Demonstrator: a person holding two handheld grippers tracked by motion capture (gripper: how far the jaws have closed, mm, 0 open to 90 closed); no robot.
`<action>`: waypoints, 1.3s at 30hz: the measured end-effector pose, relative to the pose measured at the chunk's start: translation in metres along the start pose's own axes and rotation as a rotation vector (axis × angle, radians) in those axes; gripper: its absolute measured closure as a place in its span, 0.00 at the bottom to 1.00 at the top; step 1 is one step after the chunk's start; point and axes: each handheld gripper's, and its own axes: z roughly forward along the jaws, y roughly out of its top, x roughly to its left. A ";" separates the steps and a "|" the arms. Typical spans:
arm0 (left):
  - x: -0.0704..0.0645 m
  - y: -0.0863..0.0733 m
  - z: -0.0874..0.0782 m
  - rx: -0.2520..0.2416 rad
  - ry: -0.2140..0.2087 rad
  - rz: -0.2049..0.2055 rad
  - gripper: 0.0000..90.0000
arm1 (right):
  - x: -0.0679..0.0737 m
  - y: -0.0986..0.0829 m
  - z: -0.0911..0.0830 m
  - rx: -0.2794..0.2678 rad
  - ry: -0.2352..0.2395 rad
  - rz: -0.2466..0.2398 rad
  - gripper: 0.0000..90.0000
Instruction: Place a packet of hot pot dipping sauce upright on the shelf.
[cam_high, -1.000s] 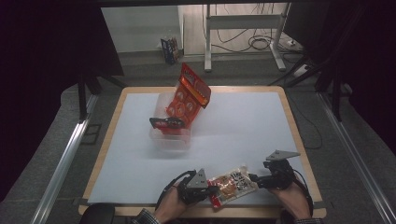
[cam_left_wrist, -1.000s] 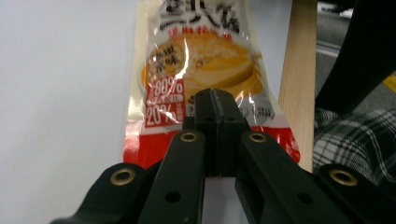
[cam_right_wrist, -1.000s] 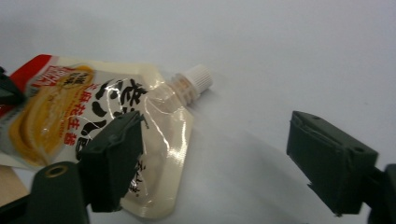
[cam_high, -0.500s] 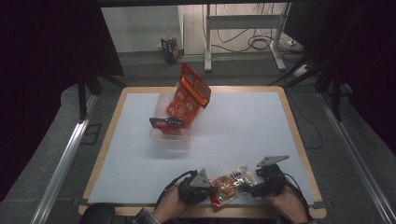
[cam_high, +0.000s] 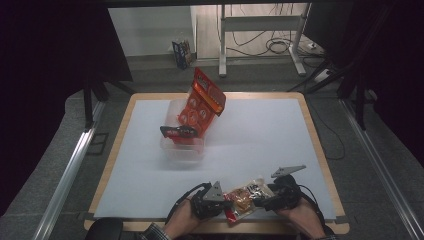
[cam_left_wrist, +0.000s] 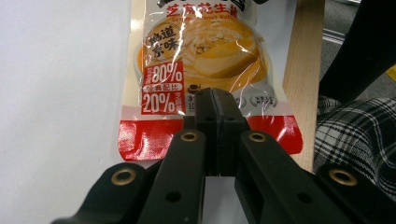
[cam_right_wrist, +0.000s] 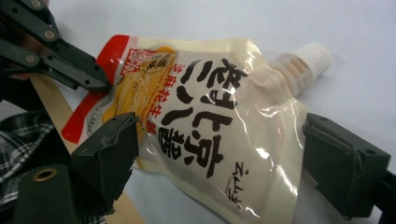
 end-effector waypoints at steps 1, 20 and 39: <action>0.000 0.000 0.000 0.000 0.000 0.000 1.00 | 0.000 0.000 0.000 0.000 0.007 0.006 0.16; 0.000 -0.001 -0.002 0.002 0.007 0.025 1.00 | 0.009 0.011 0.004 -0.087 0.161 0.003 0.80; -0.002 -0.003 -0.029 -0.069 0.053 0.044 0.43 | 0.023 0.033 -0.017 -0.191 0.085 -0.129 0.91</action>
